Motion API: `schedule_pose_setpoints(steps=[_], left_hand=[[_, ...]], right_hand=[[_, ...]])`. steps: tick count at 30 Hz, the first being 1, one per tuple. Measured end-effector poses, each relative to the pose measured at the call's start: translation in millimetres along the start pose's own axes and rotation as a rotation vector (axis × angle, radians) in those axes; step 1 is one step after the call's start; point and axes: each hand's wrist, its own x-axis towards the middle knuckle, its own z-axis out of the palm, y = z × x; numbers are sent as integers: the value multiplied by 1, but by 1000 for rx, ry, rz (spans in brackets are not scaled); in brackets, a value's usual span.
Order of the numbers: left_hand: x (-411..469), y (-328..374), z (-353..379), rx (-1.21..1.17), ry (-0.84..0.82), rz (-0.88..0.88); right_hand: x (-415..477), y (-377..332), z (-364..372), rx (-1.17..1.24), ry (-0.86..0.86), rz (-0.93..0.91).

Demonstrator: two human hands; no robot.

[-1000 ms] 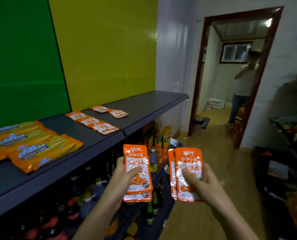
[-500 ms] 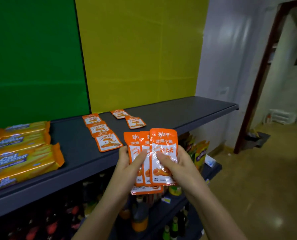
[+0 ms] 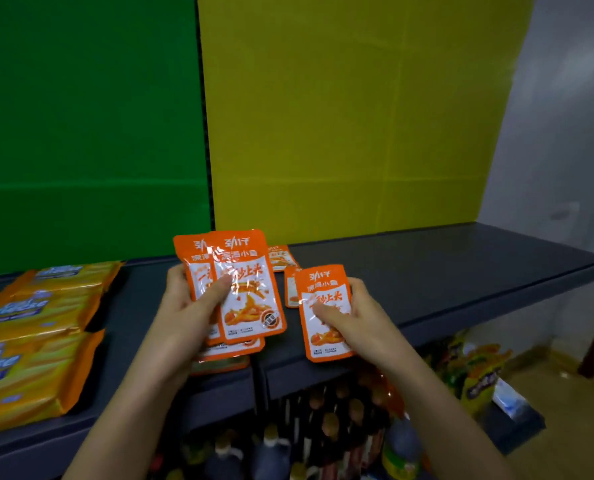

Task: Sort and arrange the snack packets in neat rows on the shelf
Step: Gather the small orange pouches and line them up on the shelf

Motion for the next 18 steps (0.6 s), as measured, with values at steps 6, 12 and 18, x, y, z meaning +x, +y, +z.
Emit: schedule_pose_setpoints(steps=[6,12,18], left_hand=[[9,3,3,26,85,-13],[11,0,23,127,146,1],[15,-4,54,183,156,-58]], right_hand=[[28,7,11,-425,-18,28],[33,6,3,-811,-22,-121],[43,1,-24,-962,3,-263]])
